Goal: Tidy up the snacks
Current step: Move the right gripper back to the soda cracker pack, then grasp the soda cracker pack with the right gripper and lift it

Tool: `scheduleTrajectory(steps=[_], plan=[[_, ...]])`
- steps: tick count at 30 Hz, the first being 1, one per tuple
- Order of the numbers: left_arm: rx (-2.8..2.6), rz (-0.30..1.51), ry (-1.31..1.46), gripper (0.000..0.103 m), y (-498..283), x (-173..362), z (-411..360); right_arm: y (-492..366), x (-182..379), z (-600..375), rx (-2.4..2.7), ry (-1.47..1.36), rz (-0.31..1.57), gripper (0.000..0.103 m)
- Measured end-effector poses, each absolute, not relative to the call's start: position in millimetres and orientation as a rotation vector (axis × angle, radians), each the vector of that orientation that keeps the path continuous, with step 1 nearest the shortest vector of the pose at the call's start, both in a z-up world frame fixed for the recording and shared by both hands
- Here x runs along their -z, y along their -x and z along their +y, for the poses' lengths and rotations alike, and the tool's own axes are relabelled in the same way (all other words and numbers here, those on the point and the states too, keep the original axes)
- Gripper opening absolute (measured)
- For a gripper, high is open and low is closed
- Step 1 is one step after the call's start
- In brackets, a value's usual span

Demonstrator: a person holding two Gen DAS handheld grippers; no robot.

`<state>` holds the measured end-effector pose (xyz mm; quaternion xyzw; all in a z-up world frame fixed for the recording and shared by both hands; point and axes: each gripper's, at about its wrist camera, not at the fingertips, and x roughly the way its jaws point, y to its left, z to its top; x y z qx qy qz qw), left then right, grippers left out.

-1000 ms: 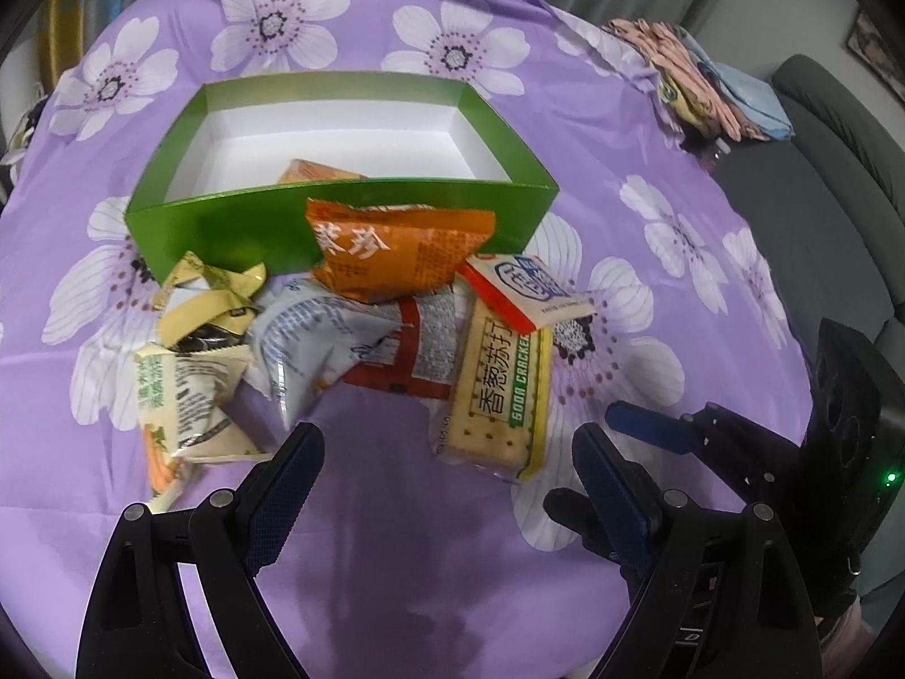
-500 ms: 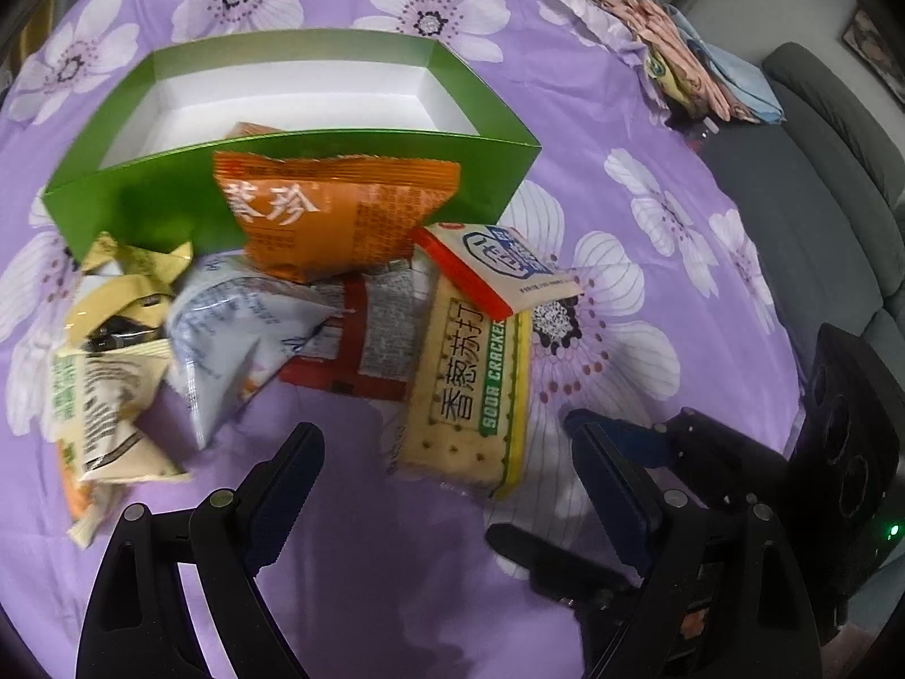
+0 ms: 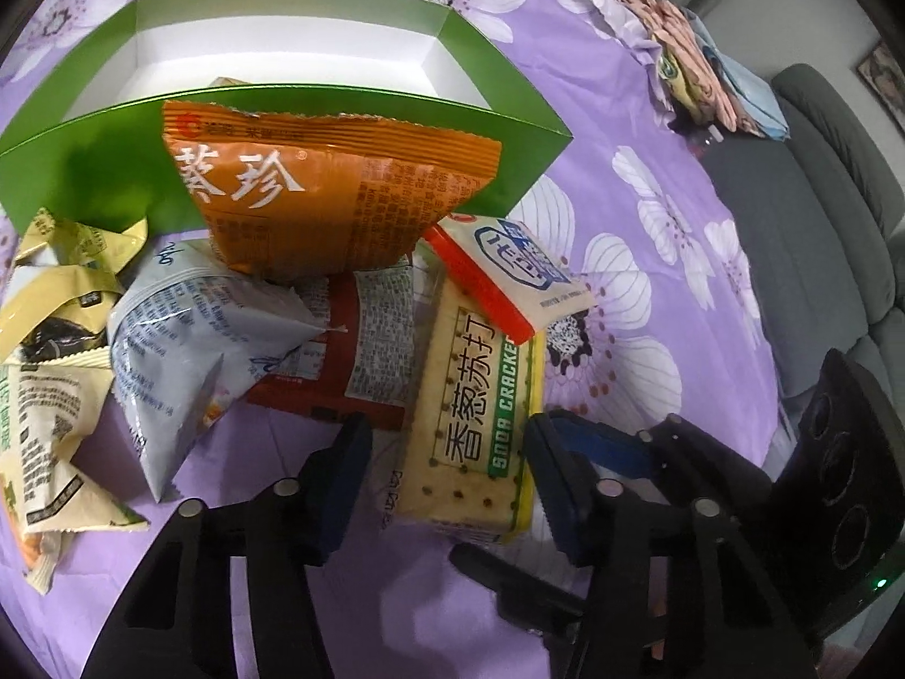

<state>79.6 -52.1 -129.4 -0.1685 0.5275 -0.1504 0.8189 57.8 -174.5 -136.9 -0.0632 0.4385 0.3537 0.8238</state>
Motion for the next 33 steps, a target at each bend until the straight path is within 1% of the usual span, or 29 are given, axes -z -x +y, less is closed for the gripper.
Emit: scheduleTrajectory(steps=[1,3,5,10,15,17,21,24,25,26,28,31,33], plan=[[0.33,1.127,0.357,0.044,-80,130,-54,-57,137,-173,-0.762,0.142,0.929,0.069],[0.346,1.128,0.339,0.044,-78,130,-59,-52,138,-168,-0.779,0.165,0.919,0.065],[0.337,1.115,0.312,0.044,-75,128,-63,-50,138,-166,-0.767,0.186,0.909,0.058],[0.34,1.115,0.332,0.043,-71,130,-61,-48,136,-176,-0.794,0.113,0.919,0.046],[0.339,1.114,0.357,0.043,-62,128,-57,-44,137,-178,-0.811,0.092,0.93,0.045],[0.332,1.118,0.363,0.043,-56,127,-55,-40,135,-175,-0.831,0.084,0.932,0.043],[0.314,1.114,0.377,0.042,-43,129,-48,-30,137,-166,-0.856,0.124,0.938,0.043],[0.279,1.096,0.367,0.043,-39,127,-46,-28,137,-163,-0.844,0.125,0.935,0.045],[0.256,1.088,0.351,0.045,-38,125,-45,-28,136,-164,-0.84,0.128,0.933,0.047],[0.233,1.081,0.329,0.047,-38,122,-44,-28,136,-165,-0.832,0.132,0.93,0.055],[0.215,1.069,0.308,0.047,-40,120,-43,-28,134,-165,-0.823,0.142,0.918,0.063],[0.22,1.056,0.322,0.047,-46,123,-42,-33,135,-163,-0.815,0.144,0.921,0.066],[0.221,1.039,0.326,0.047,-48,124,-43,-35,136,-161,-0.811,0.157,0.913,0.066]])
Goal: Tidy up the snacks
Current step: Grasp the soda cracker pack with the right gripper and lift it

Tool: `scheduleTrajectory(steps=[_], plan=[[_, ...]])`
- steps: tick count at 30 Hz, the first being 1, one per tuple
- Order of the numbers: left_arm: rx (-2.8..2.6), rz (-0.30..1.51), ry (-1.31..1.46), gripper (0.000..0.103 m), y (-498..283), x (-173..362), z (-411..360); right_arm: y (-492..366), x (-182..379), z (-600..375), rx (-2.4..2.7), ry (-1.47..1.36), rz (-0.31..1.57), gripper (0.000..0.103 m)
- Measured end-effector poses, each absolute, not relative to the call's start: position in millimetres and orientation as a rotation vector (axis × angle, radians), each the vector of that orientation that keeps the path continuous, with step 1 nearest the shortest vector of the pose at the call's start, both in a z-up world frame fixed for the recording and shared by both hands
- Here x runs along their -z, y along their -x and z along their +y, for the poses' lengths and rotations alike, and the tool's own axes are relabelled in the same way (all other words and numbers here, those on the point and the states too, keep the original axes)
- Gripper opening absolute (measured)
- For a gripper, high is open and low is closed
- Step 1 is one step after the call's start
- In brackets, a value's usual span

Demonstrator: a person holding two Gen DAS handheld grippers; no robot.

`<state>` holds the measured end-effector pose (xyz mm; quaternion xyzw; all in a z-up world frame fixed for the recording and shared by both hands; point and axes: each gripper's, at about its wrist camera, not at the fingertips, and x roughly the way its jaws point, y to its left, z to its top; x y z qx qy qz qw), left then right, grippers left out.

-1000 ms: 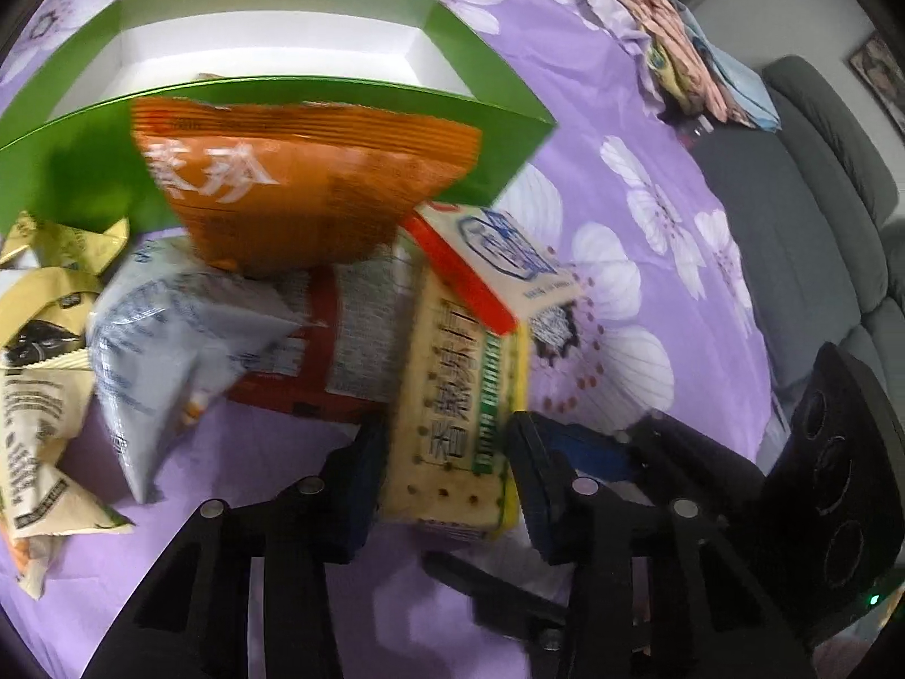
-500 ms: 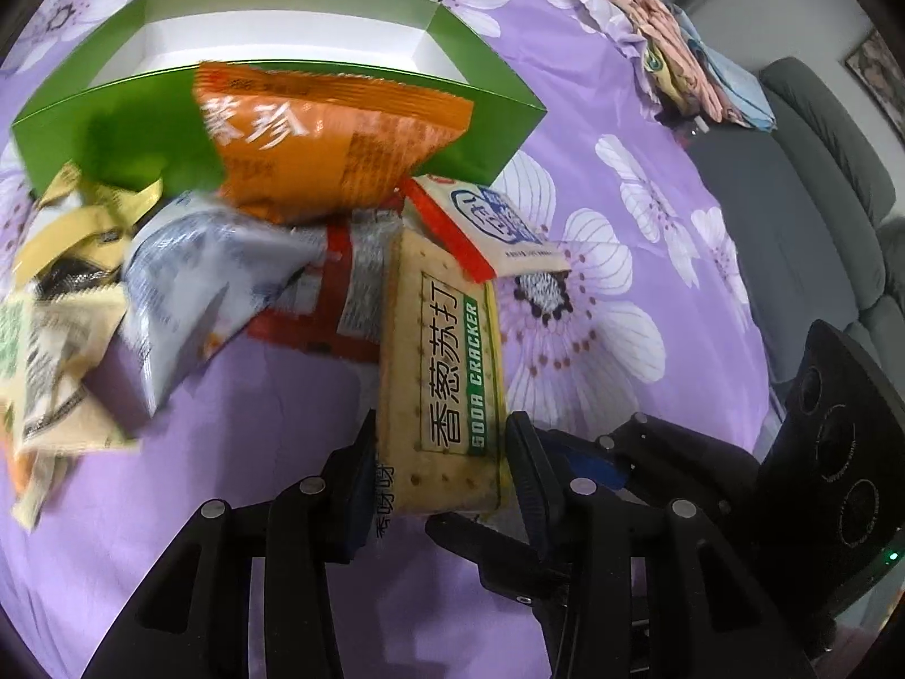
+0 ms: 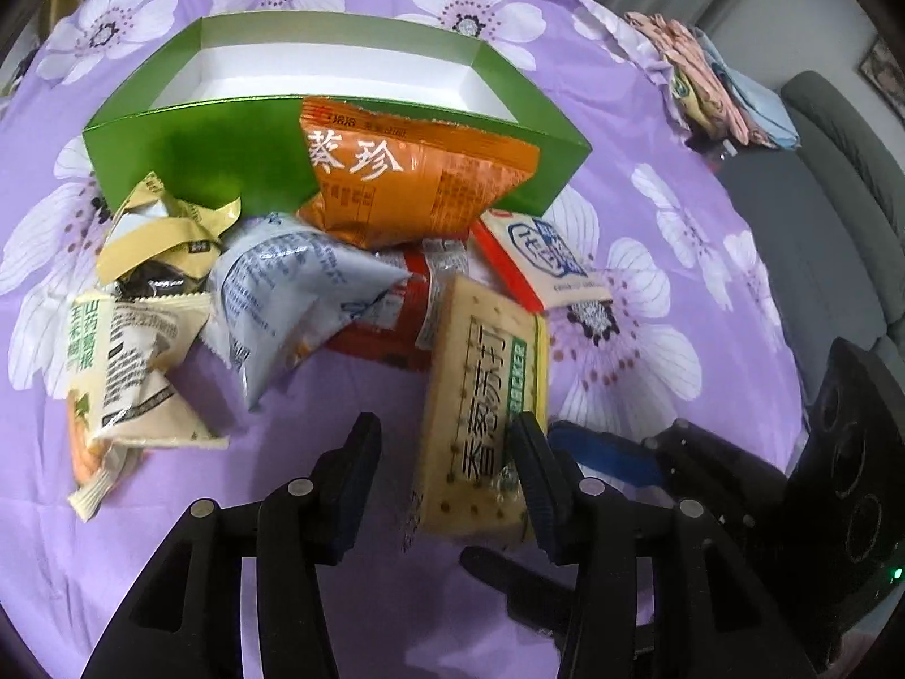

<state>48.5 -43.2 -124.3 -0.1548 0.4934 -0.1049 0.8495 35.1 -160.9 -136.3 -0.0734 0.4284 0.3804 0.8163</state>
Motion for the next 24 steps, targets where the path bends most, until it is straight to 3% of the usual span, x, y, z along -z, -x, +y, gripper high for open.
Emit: scheduleTrajectory(steps=[3,4,9,24], plan=[[0.234,1.025,0.321,0.044,-50,126,-47,-35,137,-157,-0.825,0.176,0.899,0.067],[0.246,1.023,0.325,0.037,-50,126,-49,-36,138,-156,-0.827,0.183,0.901,0.063],[0.22,0.999,0.31,0.035,-49,123,-50,-38,138,-159,-0.849,0.157,0.899,0.051],[0.252,0.955,0.405,0.031,-28,102,-28,-19,118,-156,-0.903,0.065,0.821,0.047]])
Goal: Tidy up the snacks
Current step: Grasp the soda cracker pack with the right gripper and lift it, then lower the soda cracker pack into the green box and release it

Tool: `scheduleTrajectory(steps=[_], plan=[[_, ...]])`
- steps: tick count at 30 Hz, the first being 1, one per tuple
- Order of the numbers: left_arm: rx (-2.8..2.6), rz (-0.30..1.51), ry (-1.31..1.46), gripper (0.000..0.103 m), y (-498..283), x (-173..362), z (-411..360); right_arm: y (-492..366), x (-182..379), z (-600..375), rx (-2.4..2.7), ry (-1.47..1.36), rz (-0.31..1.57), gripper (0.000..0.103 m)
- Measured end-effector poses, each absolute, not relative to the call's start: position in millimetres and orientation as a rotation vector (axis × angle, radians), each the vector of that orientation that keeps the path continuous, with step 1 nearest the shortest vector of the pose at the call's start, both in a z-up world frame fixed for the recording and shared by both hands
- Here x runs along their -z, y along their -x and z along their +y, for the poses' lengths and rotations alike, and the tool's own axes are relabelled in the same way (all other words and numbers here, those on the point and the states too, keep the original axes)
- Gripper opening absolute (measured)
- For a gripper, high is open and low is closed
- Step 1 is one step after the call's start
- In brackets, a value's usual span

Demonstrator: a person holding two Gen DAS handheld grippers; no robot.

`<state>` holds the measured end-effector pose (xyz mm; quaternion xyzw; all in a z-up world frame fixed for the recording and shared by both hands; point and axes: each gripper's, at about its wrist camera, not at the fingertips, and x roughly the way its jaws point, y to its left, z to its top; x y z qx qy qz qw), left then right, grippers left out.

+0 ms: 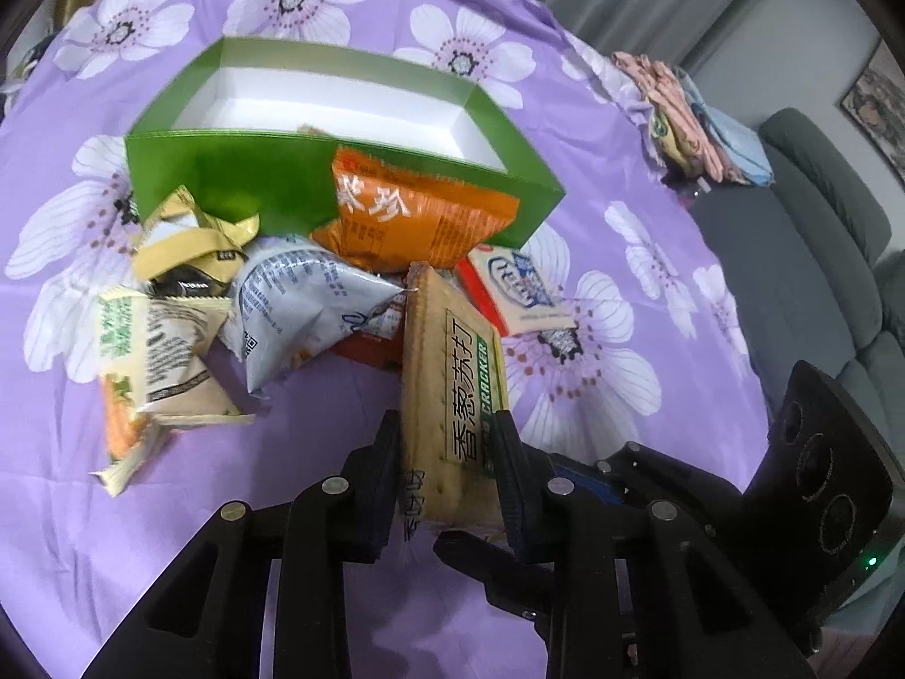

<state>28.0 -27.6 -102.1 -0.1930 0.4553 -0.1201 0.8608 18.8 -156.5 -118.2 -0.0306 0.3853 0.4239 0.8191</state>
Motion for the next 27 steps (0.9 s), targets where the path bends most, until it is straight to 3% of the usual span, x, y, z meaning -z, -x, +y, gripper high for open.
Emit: scheduleTrajectory(steps=[16,27], plan=[[0.25,0.801,0.379,0.03,-3,42,-17,-7,57,-150,-0.941,0.052,0.664,0.047],[0.229,0.744,0.362,0.03,-28,11,2,-36,30,-133,-0.959,0.059,0.57,0.047]])
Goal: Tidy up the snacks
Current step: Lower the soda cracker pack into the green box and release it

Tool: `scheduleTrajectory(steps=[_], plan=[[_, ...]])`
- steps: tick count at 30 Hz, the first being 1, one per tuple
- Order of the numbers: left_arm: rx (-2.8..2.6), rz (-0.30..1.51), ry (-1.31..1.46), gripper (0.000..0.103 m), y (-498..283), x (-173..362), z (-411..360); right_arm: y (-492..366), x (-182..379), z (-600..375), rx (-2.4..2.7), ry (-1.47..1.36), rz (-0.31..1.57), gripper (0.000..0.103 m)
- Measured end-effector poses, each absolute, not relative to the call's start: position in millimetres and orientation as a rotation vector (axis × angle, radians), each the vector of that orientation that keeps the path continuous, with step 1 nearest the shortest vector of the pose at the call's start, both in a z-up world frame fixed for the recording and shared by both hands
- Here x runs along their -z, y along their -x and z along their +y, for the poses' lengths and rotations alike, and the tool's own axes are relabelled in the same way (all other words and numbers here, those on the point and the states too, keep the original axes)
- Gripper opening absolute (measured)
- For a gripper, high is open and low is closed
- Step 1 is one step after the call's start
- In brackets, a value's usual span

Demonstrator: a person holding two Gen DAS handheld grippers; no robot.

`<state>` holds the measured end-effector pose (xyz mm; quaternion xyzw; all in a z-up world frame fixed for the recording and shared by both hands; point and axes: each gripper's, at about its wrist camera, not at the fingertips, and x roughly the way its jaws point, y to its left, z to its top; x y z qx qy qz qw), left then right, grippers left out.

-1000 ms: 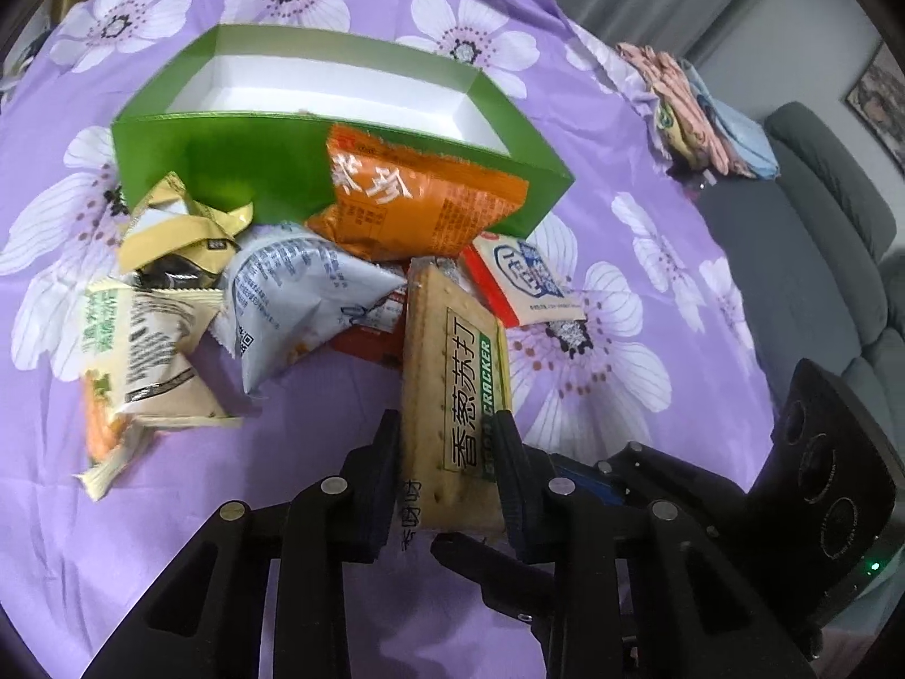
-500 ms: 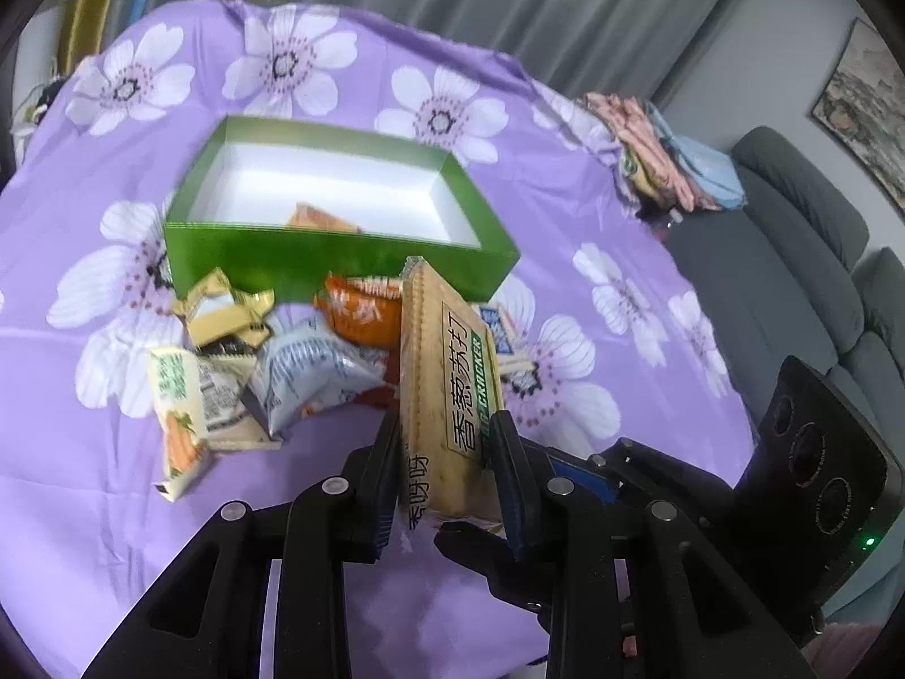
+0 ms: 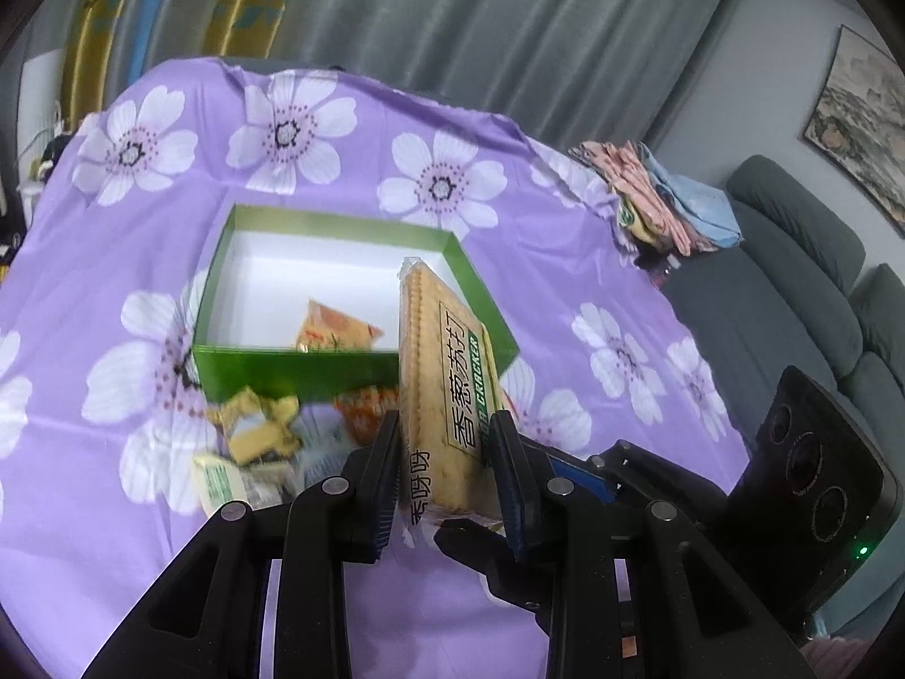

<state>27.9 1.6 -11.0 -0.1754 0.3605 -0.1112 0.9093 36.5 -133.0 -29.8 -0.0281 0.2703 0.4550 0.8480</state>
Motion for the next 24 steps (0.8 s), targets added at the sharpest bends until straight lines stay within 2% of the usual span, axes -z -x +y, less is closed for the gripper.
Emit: scheduleTrajectory(steps=[12,24], plan=[[0.211,0.741,0.372,0.03,-84,4,30,-94,24,-108,-0.963,0.055,0.542,0.047],[0.217,0.814,0.449,0.03,-134,29,56,-142,40,-81,-0.972,0.061,0.588,0.047]])
